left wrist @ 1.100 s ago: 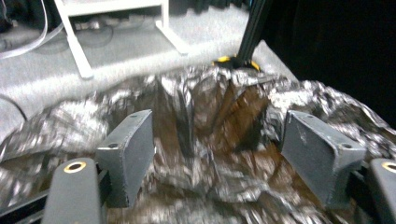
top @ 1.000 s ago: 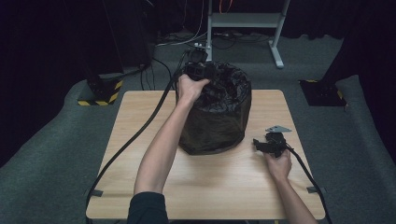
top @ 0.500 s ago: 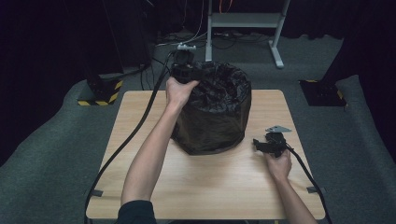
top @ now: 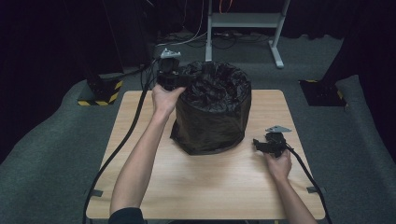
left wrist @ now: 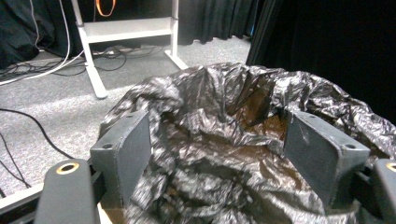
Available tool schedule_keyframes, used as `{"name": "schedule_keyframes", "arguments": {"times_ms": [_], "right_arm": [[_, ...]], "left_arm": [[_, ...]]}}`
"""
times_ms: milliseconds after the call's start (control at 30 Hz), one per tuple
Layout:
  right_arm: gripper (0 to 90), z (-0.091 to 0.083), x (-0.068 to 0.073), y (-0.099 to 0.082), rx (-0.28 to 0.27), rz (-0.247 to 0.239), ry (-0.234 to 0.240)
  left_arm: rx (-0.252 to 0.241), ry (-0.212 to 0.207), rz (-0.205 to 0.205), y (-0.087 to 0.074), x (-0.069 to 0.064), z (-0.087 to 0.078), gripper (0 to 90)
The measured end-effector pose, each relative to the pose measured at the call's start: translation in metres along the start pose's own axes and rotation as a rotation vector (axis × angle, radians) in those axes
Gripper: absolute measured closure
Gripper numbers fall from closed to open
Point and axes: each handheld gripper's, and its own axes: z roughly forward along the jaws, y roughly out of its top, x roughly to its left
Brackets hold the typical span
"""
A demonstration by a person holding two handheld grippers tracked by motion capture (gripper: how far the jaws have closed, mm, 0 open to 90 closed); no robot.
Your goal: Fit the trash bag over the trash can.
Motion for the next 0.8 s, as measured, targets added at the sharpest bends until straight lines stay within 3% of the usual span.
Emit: {"name": "schedule_keyframes", "arguments": {"times_ms": [333,800], "right_arm": [[29.9,0.000,0.000,0.000,0.000,0.000,0.000],[29.6,0.000,0.000,0.000,0.001,-0.002,0.002]], "left_arm": [[-0.022,0.020,-0.009,-0.014,0.010,-0.017,24.2],[-0.023,0.005,0.007,-0.039,0.015,-0.031,23.8]]}}
